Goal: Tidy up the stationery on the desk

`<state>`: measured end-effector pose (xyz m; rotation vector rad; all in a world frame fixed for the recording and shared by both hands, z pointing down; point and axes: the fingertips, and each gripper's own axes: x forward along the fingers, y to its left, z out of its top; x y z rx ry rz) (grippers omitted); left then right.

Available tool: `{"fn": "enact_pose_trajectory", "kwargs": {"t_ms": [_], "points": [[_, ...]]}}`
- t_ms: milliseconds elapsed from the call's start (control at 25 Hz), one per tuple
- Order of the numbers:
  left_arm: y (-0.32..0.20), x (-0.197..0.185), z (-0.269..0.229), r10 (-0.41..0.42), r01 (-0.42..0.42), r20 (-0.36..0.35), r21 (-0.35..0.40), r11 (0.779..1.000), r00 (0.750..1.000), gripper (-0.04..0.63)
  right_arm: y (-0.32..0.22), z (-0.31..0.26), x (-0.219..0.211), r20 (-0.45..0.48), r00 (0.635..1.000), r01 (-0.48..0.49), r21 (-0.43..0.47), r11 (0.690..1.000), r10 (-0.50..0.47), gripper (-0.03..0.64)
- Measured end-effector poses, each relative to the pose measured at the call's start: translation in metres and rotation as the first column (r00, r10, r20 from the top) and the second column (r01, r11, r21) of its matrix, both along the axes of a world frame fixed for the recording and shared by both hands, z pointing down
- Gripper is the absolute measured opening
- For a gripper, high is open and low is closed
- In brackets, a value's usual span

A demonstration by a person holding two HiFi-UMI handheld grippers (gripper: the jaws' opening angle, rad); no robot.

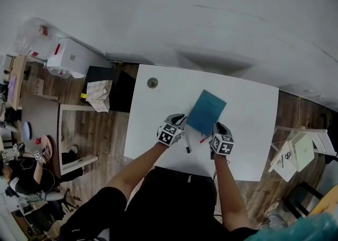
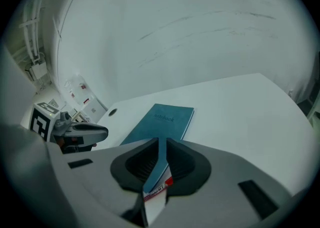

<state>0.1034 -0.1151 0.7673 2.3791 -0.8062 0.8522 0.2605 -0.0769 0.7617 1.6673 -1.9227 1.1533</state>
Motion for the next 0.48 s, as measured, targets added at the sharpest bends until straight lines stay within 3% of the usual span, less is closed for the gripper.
{"fn": "enact_pose_trajectory", "kwargs": {"t_ms": [200,480], "points": [[0.009,0.008,0.022,0.035,-0.034,0.011,-0.11,0.993,0.999,0.126,-0.005,0.024,0.007,0.049,0.998,-0.026,-0.08,0.996,0.03,0.077],[0.008,0.004,0.041,-0.035,0.034,-0.004,-0.22,0.975,0.999,0.147,-0.007,0.041,0.002,0.051,0.998,-0.031,-0.164,0.986,0.04,0.106]]}}
